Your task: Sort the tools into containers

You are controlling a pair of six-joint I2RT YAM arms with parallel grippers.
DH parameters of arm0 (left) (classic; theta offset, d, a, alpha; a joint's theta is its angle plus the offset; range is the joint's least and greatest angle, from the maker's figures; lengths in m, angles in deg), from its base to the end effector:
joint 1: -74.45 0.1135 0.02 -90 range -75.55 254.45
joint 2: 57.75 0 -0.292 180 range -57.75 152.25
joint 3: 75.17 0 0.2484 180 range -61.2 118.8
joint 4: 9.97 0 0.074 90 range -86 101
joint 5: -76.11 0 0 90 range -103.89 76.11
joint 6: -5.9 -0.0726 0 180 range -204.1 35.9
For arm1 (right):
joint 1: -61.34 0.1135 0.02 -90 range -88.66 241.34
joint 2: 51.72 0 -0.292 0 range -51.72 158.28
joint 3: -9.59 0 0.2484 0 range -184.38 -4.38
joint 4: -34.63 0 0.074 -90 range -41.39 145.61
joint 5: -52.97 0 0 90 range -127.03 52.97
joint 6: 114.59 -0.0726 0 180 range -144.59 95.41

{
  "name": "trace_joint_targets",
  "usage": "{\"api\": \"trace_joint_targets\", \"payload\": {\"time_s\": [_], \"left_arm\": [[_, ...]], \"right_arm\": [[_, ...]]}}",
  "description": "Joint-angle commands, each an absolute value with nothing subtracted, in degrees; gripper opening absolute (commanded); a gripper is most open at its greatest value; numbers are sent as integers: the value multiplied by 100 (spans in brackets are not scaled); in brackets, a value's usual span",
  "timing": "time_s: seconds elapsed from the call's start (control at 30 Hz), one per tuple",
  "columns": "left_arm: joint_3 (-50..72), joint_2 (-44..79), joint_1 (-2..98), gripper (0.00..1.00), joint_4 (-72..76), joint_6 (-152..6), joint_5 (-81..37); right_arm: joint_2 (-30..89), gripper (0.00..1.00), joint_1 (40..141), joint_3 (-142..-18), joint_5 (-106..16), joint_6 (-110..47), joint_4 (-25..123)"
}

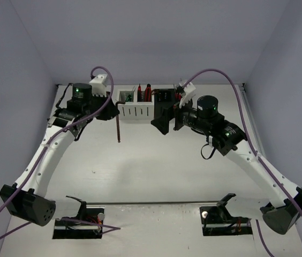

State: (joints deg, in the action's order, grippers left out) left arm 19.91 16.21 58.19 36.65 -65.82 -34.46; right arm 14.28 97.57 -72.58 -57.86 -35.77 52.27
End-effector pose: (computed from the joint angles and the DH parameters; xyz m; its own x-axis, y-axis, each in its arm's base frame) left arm 0.2801 -0.1083 0.4225 -0.5701 -0.1396 -0.8096 0.4084 0.8069 -0.4267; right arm 0.2119 0.1873 0.4458 -0.1830 0.0906 -0.9789 -0.8192 0.5364 0.2028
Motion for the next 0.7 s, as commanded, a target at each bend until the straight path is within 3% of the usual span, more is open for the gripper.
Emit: {"api": "trace_joint_targets", "payload": {"time_s": [0.0,0.67], "left_arm": [[2026,1264,5377,0,3043,-6843,-3211],[2032,1075,4339,0,2983,-7368,-2413]], "right_arm": [[1908,89,9802,-8054,-6038,-3754,4832],[3237,78,10308,-9365,-5683,-4460,4806]]}}
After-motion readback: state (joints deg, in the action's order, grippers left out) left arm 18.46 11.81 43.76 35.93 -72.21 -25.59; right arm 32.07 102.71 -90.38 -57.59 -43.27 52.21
